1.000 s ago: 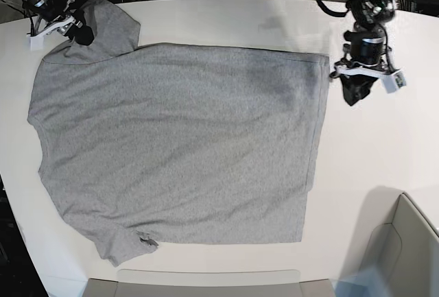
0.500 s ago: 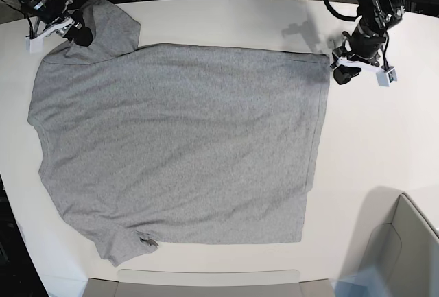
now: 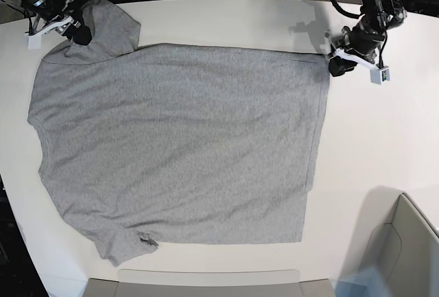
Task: Fold the T-shirt properly
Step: 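Grasp the grey shirt's shoulder edges with both grippers, then lift the shoulder edge and fold it over the shirt body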
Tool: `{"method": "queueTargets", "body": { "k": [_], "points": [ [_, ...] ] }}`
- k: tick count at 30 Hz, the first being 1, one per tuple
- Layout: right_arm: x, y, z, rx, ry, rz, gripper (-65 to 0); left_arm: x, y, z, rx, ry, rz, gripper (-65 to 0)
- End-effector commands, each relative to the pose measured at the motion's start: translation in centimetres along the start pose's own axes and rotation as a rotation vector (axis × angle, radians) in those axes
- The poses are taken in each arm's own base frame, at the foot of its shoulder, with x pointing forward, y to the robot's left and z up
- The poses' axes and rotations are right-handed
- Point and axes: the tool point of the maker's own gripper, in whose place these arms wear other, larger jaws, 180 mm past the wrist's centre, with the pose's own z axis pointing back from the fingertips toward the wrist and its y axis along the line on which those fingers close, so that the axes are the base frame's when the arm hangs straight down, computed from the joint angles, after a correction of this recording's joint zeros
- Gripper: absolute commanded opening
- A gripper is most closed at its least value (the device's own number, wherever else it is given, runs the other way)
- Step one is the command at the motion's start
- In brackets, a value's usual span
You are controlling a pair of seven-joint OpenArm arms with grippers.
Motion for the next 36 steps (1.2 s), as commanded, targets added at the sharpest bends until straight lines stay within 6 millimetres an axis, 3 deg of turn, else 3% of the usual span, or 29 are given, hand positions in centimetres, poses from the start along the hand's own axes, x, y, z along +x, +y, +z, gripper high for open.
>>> {"method": "queueTargets", "body": {
  "k": [1, 4, 10, 18, 21, 24, 25, 31, 36],
  "points": [
    [-1.4, -1.4, 0.4, -0.066, 0.070, 0.018, -43.0, 0.6, -0.4, 0.2, -0.022, -0.021, -0.019, -44.1],
    [-1.4, -1.4, 0.4, -0.066, 0.070, 0.018, -43.0, 0.5, -0.7, 0.1, -0.043, -0.017, -0.039, -44.1],
    [-1.3, -1.4, 0.4, -0.063, 0.069, 0.019, -43.0, -0.7, -3.3, -0.4, -0.143, 0.030, -0.010, -44.2],
    [-1.5, -1.2, 0.2, -0.060, 0.074, 0.020, -43.4, -2.2, -2.5, -1.2, -0.133, 0.070, 0.027, -44.4],
    [-1.3, -1.1, 0.1, -0.058, 0.071, 0.021, -50.0, -2.2, -2.3, -2.0, -0.134, 0.074, 0.047, -50.1],
    [-0.9, -1.0, -0.2, -0.062, 0.066, 0.034, -63.4, -3.2, -1.7, -2.7, -0.125, 0.104, 0.074, -64.0],
    [-0.9, -1.2, -0.2, -0.074, 0.071, 0.044, -65.0, -3.4, -1.5, -2.7, -0.121, 0.108, 0.079, -65.0],
    [-0.7, -1.1, 1.5, -0.114, 0.067, 0.114, -65.0, -4.4, -0.4, -1.6, -0.094, 0.127, 0.082, -65.0],
    [0.6, 0.5, 3.8, -0.126, -0.011, 0.166, -65.0, -2.8, 0.3, 1.3, -0.057, 0.060, 0.039, -65.0]
  ]
}}
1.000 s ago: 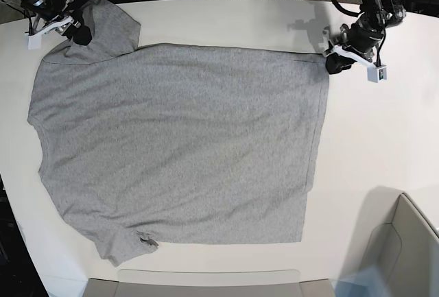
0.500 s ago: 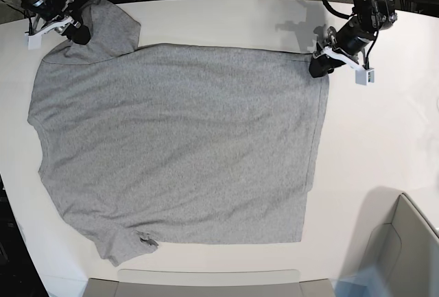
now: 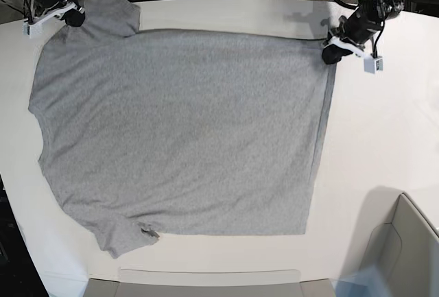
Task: Fold the T-shirt properly
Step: 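Lift the shoulder edge and fold it over the shirt body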
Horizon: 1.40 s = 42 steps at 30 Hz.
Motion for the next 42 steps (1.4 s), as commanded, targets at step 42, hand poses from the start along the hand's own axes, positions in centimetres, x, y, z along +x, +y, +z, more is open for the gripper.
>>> {"method": "queueTargets", "body": {
  "k": [42],
  "points": [
    [15.4, 3.8, -3.6, -0.099, -0.206, 0.388, -65.0, 12.4, -5.2, -4.2, -0.051, -0.123, 0.113, -65.0]
  ]
}}
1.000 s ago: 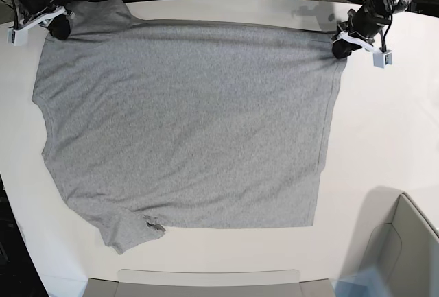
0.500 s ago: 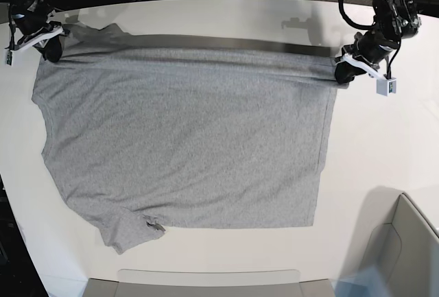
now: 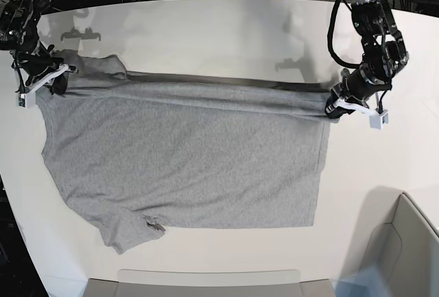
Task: Fold the T-shirt properly
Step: 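Lift the shoulder edge and fold it over the shirt body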
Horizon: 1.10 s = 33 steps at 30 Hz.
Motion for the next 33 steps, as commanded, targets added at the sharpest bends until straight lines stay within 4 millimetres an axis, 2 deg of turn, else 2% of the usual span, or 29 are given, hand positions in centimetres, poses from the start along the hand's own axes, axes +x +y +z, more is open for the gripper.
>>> {"method": "queueTargets", "body": {
  "k": [1, 7, 13, 17, 23, 26, 33],
  "points": [
    [2.4, -0.3, 0.1, -0.012, -0.060, 0.029, -65.0, 2.0, -1.0, 0.1, -0.028, -0.046, -0.009, -65.0],
    [4.8, 1.0, -1.1, -0.012, -0.098, 0.101, -65.0, 4.1, -1.8, -1.3, -0.051, -0.064, 0.018, -65.0],
    [5.7, 1.2, -3.4, -0.015, -0.071, 0.111, -65.0, 6.0, -1.7, -2.4, 0.016, -0.082, -0.034, -65.0],
    [6.7, 1.0, -4.6, -0.016, -0.096, 0.095, -65.0, 6.1, -2.1, -4.0, 0.030, -0.069, -0.059, -65.0],
    [5.9, 1.7, -6.9, 0.011, -0.070, 0.147, -65.0, 5.6, -1.6, -5.5, 0.046, -0.080, -0.073, -65.0],
    [6.4, 1.3, -7.3, 0.008, -0.083, 0.136, -65.0, 6.1, -1.6, -5.4, 0.047, -0.106, -0.069, -65.0],
    [9.7, 0.6, -6.7, -0.009, -0.167, 0.157, -65.0, 6.7, -1.7, -5.4, 0.045, -0.142, -0.076, -65.0]
  ]
}}
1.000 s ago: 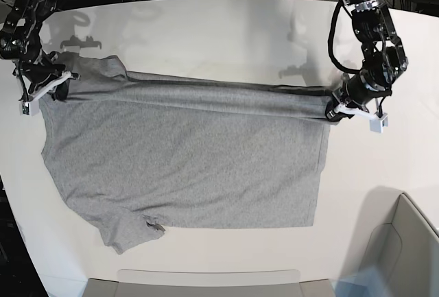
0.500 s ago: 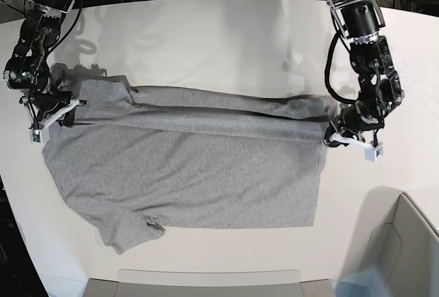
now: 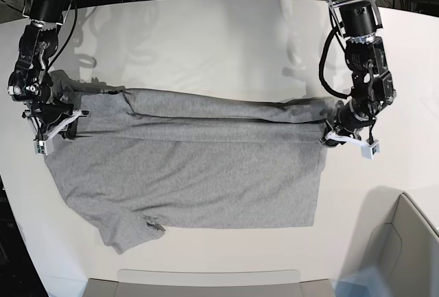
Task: Fold the T-shirt properly
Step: 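Lift the shoulder edge and fold it over the shirt body, then pull the folded edge back toward the robot with both grippers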
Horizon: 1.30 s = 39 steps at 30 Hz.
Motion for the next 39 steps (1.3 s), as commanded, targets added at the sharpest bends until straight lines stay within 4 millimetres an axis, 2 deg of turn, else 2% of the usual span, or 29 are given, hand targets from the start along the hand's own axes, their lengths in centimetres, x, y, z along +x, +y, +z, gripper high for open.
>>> {"method": "queueTargets", "body": {
  "k": [1, 8, 11, 14, 17, 20, 21, 22, 24, 27, 30, 33, 35, 39],
  "points": [
    [2.8, -1.2, 0.6, -0.023, -0.069, 0.024, -65.0, 2.3, -0.7, 0.4, -0.016, -0.062, -0.018, -65.0],
    [2.9, -1.3, -0.3, -0.017, -0.052, 0.023, -65.0, 2.9, -1.0, -0.1, -0.020, -0.070, -0.008, -65.0],
    [3.8, -1.4, -0.3, -0.019, -0.068, 0.022, -65.0, 3.1, -1.0, -0.1, -0.021, -0.073, -0.010, -65.0],
    [4.2, -1.5, -0.5, -0.018, -0.073, 0.016, -65.0, 4.4, -2.0, -0.4, -0.040, -0.091, -0.008, -65.0],
    [4.0, -1.9, -1.1, -0.020, -0.057, -0.008, -65.0, 3.8, -2.7, -1.1, -0.047, -0.065, -0.016, -65.0],
    [4.3, -1.9, -1.1, -0.017, -0.062, -0.013, -65.0, 4.0, -3.2, -1.0, -0.055, -0.068, -0.031, -64.7],
    [4.3, -1.9, -1.1, -0.016, -0.063, -0.014, -65.0, 4.3, -3.4, -0.9, -0.059, -0.077, -0.035, -61.6],
    [4.3, -2.0, -1.1, -0.018, -0.062, -0.014, -63.7, 4.5, -3.5, -0.7, -0.061, -0.085, -0.041, -59.4],
    [4.4, -2.3, -0.9, -0.018, -0.063, -0.016, -55.9, 5.1, -4.0, -0.3, -0.070, -0.104, -0.051, -55.5],
    [5.0, -2.0, -0.2, 0.034, -0.095, -0.053, -46.3, 5.0, -4.2, 0.2, -0.075, -0.107, -0.064, -55.0],
    [5.5, -1.9, 1.0, 0.075, -0.130, -0.076, -40.0, 5.2, -4.5, 0.5, -0.080, -0.118, -0.072, -55.0],
    [5.7, -1.8, 2.0, 0.085, -0.147, -0.063, -38.2, 5.2, -4.5, 0.5, -0.083, -0.118, -0.070, -55.0],
    [5.0, -1.7, 2.7, 0.080, -0.139, -0.038, -38.2, 5.0, -4.4, 0.7, -0.083, -0.117, -0.073, -55.0],
    [3.1, -2.9, 4.4, 0.044, -0.140, -0.062, -38.3, 4.7, -4.1, 2.9, -0.075, -0.146, -0.138, -53.6]
  ]
}}
